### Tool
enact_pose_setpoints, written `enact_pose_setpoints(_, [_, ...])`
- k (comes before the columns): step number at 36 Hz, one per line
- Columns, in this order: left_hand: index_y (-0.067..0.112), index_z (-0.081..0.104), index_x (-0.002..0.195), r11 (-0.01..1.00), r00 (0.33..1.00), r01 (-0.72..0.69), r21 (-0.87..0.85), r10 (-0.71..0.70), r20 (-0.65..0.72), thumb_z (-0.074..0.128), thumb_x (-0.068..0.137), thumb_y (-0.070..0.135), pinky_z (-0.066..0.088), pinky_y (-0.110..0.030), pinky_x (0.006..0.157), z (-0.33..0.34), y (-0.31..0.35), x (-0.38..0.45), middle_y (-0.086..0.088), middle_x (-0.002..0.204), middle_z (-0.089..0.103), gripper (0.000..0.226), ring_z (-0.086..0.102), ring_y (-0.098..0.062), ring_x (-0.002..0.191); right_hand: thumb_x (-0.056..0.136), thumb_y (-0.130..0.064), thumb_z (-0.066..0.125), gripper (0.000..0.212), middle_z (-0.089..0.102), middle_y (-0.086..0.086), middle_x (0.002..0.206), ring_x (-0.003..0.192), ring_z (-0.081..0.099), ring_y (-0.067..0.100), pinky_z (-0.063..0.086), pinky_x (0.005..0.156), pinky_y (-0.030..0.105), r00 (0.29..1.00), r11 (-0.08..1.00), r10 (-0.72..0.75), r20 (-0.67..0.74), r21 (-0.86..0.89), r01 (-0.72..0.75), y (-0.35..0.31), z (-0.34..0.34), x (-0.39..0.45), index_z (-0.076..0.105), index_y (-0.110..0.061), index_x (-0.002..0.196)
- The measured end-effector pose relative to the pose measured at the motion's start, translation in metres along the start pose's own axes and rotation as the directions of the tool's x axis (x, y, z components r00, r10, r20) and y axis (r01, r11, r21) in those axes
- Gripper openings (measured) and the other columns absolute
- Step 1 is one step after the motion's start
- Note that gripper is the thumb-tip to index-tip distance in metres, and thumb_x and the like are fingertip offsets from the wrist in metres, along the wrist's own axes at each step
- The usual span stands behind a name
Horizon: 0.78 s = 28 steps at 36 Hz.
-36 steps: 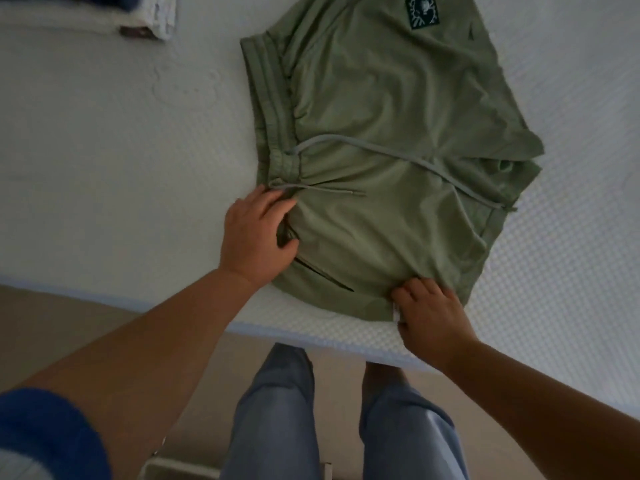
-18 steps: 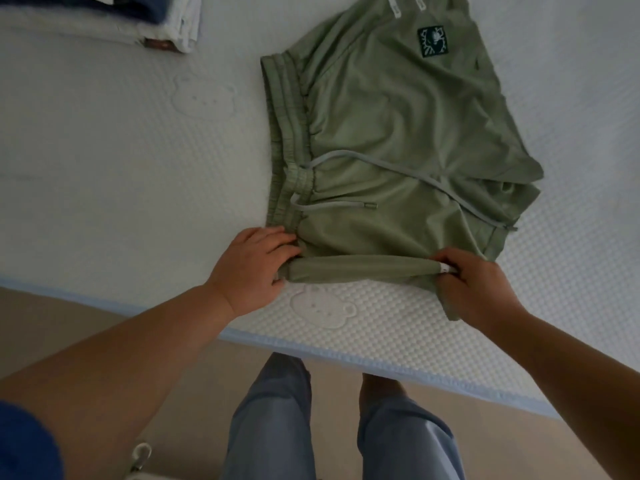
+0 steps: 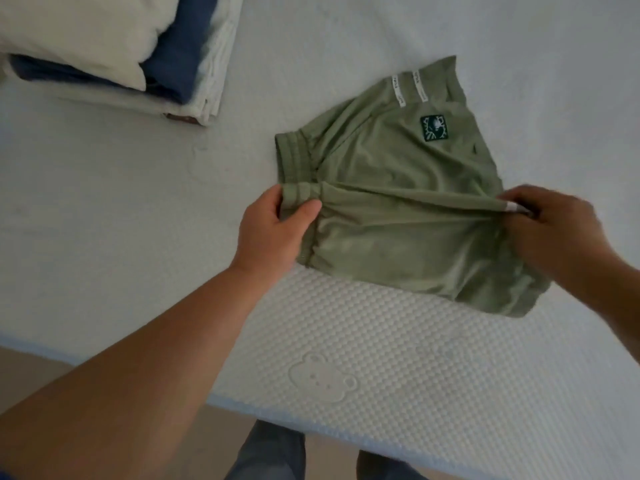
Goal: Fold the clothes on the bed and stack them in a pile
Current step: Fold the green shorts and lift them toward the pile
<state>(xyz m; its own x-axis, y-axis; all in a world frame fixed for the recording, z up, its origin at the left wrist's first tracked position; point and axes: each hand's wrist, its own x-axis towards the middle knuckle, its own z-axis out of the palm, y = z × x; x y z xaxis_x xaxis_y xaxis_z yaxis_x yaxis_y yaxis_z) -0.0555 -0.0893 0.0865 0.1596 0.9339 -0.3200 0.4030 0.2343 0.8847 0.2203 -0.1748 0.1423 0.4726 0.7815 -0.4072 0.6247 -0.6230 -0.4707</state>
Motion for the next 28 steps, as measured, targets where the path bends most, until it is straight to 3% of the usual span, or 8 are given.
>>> enact_pose_setpoints(3, [0.029,0.063,0.095,0.998,0.995,0.059,-0.032,-0.062,-0.081,0.064,0.086,0.035,0.047,-0.01,0.071,0.011,0.004,0.033,0.02,0.088,0.062,0.011,0.058,0.009,0.081,0.086,-0.02,0.048,0.019,0.059,-0.003,0.074,0.063,0.055,0.019,0.046,0.063,0.028,0.997,0.99,-0.081,-0.017,-0.117,0.079,-0.026,-0.01,0.054,0.063,-0.031,0.086])
enact_pose_setpoints(6, [0.021,0.063,0.105,0.986,0.98,0.155,-0.057,-0.161,-0.118,0.059,0.088,0.041,0.05,-0.029,0.085,0.021,0.004,0.067,0.008,0.098,0.065,0.026,0.062,-0.01,0.092,0.086,-0.021,0.049,0.016,0.056,0.004,0.078,0.056,0.047,0.016,0.041,0.064,0.027,0.985,0.948,-0.172,-0.031,-0.276,0.157,-0.051,-0.01,0.111,0.064,-0.024,0.092])
enact_pose_setpoints(10, [0.015,0.063,0.108,0.969,0.956,0.245,-0.01,-0.243,-0.165,0.054,0.09,0.046,0.05,-0.038,0.089,0.032,0.001,0.108,-0.003,0.104,0.065,0.037,0.061,-0.02,0.097,0.087,-0.026,0.053,0.023,0.057,0.008,0.092,0.075,0.048,0.023,0.039,0.067,0.031,0.981,0.905,-0.19,-0.02,-0.392,0.167,-0.065,0.01,0.178,0.061,-0.019,0.108])
enact_pose_setpoints(14, [0.014,0.064,0.092,0.932,0.92,0.359,-0.052,-0.363,-0.148,0.054,0.086,0.043,0.049,-0.033,0.072,0.034,-0.007,0.125,-0.004,0.089,0.065,0.031,0.062,-0.021,0.085,0.08,-0.042,0.065,0.058,0.056,0.011,0.122,0.099,0.052,0.028,0.038,0.076,0.032,0.991,0.949,-0.127,0.035,-0.288,0.131,-0.053,0.037,0.212,0.045,-0.022,0.131])
enact_pose_setpoints(17, [0.008,0.065,0.092,0.909,0.899,0.405,-0.099,-0.416,-0.136,0.054,0.082,0.029,0.048,-0.033,0.068,0.032,-0.011,0.123,-0.009,0.091,0.067,0.026,0.063,-0.025,0.084,0.074,-0.04,0.072,0.073,0.053,0.006,0.127,0.11,0.051,0.026,0.035,0.08,0.028,0.989,0.976,-0.135,0.066,-0.161,0.144,-0.045,0.049,0.216,0.038,-0.024,0.137])
enact_pose_setpoints(20, [0.013,0.063,0.09,0.915,0.9,0.377,-0.145,-0.399,-0.175,0.051,0.083,0.021,0.05,-0.038,0.073,0.031,-0.013,0.118,-0.005,0.091,0.066,0.017,0.063,-0.023,0.085,0.076,-0.026,0.07,0.064,0.051,-0.001,0.112,0.095,0.047,0.019,0.035,0.078,0.028,0.986,0.978,-0.158,0.062,-0.127,0.165,-0.039,0.049,0.216,0.041,-0.025,0.134])
enact_pose_setpoints(23, [0.028,0.057,0.086,0.94,0.91,0.302,-0.156,-0.333,-0.248,0.054,0.086,0.025,0.052,-0.04,0.079,0.033,-0.015,0.112,0.003,0.09,0.064,0.005,0.062,-0.015,0.085,0.08,-0.018,0.061,0.042,0.052,-0.003,0.1,0.088,0.047,0.017,0.038,0.075,0.029,0.975,0.963,-0.219,-0.022,-0.164,0.213,-0.042,0.041,0.218,0.053,-0.025,0.12])
enact_pose_setpoints(28, [0.031,0.052,0.083,0.946,0.888,0.266,-0.183,-0.314,-0.334,0.054,0.089,0.027,0.05,-0.032,0.076,0.039,-0.021,0.103,0.007,0.088,0.062,0.007,0.06,-0.011,0.083,0.083,-0.029,0.062,0.035,0.055,-0.006,0.1,0.091,0.05,0.013,0.039,0.079,0.028,0.968,0.971,-0.225,-0.11,-0.109,0.213,-0.059,0.03,0.238,0.056,-0.024,0.117])
